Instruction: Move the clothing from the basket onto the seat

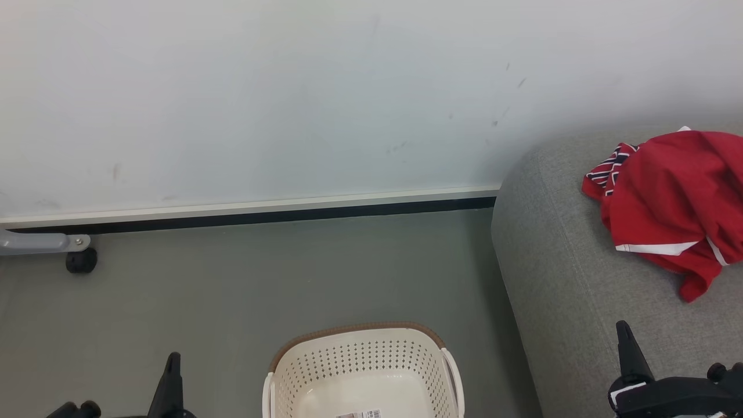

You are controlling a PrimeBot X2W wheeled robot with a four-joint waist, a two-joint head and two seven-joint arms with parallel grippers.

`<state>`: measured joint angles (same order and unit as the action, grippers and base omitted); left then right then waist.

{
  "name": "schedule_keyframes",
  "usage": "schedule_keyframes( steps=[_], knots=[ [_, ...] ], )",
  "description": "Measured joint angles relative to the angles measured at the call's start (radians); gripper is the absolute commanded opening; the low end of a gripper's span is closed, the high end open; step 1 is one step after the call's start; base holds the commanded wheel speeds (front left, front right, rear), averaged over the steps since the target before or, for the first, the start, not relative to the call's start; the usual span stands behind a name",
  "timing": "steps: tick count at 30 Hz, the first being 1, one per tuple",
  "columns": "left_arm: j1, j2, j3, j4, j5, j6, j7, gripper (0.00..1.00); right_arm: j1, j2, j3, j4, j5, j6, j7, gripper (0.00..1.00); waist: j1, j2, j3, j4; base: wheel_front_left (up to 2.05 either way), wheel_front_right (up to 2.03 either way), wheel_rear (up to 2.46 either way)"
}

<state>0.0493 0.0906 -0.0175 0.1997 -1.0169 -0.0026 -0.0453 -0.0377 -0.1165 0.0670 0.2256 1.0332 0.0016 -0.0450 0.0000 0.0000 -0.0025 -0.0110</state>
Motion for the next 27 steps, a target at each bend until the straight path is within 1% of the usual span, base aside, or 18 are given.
schedule_keyframes(
  steps=[11, 13, 27],
  knots=[
    [-0.028, -0.01, 0.023, 0.016, -0.131, -0.026, 0.036, 0.0, -0.014, 0.017, -0.046, 0.011, 0.128, 0.026, 0.036, 0.0, 0.0, 0.0, 0.001, 0.002, 0.0, 0.0, 0.0],
    [-0.032, -0.015, 0.031, 0.022, -0.174, -0.034, 0.045, 0.0, -0.015, 0.021, -0.058, 0.015, 0.166, 0.034, 0.045, 0.0, 0.0, 0.0, 0.001, 0.003, 0.0, 0.0, 0.0],
    [-0.068, -0.027, 0.06, 0.042, -0.322, -0.066, 0.089, 0.0, -0.03, 0.039, -0.112, 0.033, 0.316, 0.064, 0.089, 0.0, 0.0, 0.0, 0.002, 0.006, 0.0, 0.0, 0.0]
  ],
)
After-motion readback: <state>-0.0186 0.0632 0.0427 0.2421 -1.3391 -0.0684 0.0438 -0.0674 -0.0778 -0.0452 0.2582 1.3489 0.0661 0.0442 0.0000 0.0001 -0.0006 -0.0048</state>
